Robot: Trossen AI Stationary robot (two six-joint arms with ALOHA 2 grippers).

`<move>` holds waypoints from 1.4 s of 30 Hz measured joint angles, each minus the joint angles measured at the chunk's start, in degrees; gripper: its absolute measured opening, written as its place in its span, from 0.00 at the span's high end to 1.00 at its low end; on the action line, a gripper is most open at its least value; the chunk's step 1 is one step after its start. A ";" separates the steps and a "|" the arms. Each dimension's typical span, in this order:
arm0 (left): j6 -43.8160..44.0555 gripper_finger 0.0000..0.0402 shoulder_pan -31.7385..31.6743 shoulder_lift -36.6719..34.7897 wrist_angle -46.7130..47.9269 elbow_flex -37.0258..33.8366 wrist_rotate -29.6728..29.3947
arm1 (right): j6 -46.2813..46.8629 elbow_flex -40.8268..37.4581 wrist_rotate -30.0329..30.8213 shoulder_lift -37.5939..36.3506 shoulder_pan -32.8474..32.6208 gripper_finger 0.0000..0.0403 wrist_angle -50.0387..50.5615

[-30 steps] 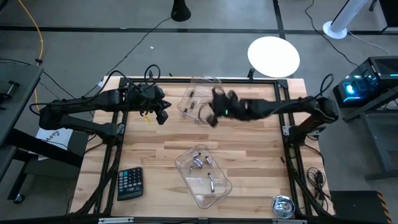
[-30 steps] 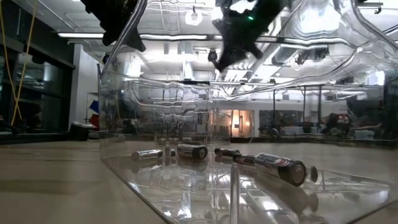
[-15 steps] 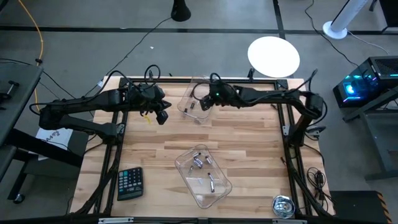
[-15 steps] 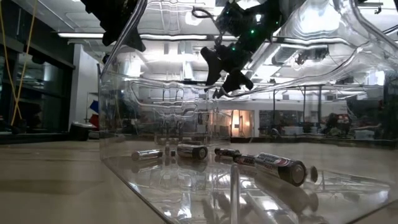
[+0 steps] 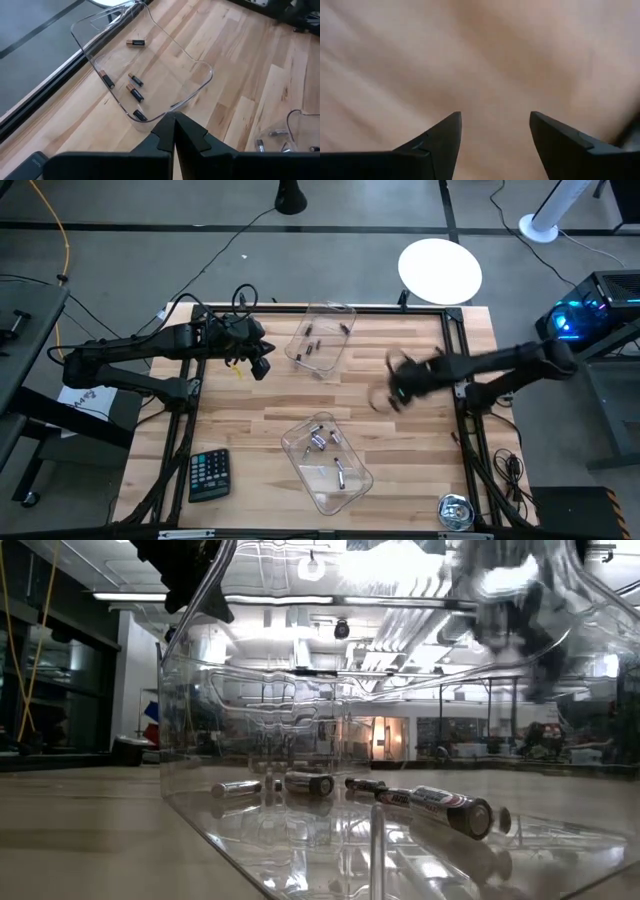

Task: Sort batteries
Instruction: Put the black battery into the top transparent bin

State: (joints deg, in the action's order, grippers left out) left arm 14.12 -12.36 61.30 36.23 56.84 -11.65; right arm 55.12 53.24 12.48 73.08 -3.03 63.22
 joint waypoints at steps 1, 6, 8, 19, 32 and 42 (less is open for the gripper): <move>-0.29 1.00 0.00 0.00 0.00 0.00 -0.02 | 6.25 -3.45 -3.49 -1.67 -2.72 0.43 1.97; -0.36 1.00 0.00 0.00 -0.16 0.00 -0.21 | 22.64 -12.14 -16.54 -4.45 -16.77 0.43 6.14; -0.31 1.00 0.01 0.23 -0.28 0.00 -0.25 | 25.61 -9.97 -16.03 -2.92 -19.03 0.43 8.11; -0.70 1.00 -0.37 3.05 -1.54 0.00 -0.39 | 11.49 -11.44 -30.87 12.67 -25.41 0.43 8.66; -0.78 1.00 -0.37 7.43 -2.89 0.00 3.86 | -2.07 -14.23 -33.73 28.54 -25.24 0.43 1.57; -0.58 1.00 -0.37 7.39 -2.81 0.00 4.07 | -18.58 -15.57 -35.40 29.17 -24.97 0.49 -1.76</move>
State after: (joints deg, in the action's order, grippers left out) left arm 13.53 -12.73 68.69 33.42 56.84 -7.57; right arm 36.54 37.67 -22.93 102.25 -27.99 61.46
